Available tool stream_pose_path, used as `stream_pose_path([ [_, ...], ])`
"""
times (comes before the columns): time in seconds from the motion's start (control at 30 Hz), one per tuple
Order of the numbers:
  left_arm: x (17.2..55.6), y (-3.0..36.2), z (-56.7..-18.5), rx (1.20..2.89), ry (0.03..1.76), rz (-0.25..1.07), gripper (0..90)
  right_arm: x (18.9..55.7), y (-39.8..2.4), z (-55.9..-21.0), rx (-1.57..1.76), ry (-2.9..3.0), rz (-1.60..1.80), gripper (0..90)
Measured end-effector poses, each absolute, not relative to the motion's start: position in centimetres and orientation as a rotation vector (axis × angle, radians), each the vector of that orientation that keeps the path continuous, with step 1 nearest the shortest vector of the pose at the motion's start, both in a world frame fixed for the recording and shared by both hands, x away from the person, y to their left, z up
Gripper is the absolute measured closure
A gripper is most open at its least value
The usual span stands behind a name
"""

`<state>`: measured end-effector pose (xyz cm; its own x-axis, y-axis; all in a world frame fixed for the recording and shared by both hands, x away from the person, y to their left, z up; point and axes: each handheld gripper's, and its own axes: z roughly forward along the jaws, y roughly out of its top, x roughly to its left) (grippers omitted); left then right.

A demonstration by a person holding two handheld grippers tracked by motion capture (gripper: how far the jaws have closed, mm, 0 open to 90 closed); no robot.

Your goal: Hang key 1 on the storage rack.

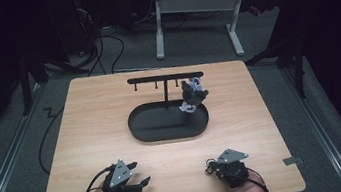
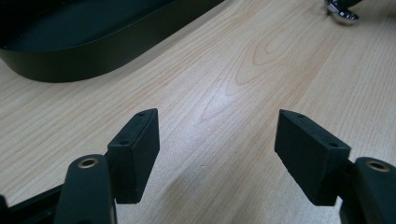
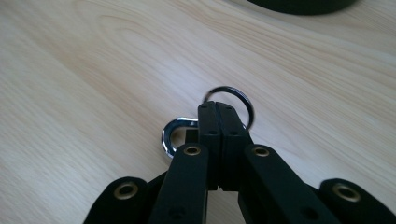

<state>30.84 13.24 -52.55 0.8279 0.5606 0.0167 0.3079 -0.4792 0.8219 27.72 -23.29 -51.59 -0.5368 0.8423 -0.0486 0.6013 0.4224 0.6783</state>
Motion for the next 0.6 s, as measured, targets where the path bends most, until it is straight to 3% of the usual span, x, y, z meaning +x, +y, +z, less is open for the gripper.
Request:
stream_pose_path([
  [0.33,30.9,12.8,-52.6,2.116,0.623,0.350,31.8,28.2,-29.9,-51.8,1.415,2.172,0.863,90.0],
  [0.6,30.9,12.8,-52.6,2.118,0.620,0.351,31.8,27.9,-29.5,-50.6,1.382,2.134,0.924,90.0],
])
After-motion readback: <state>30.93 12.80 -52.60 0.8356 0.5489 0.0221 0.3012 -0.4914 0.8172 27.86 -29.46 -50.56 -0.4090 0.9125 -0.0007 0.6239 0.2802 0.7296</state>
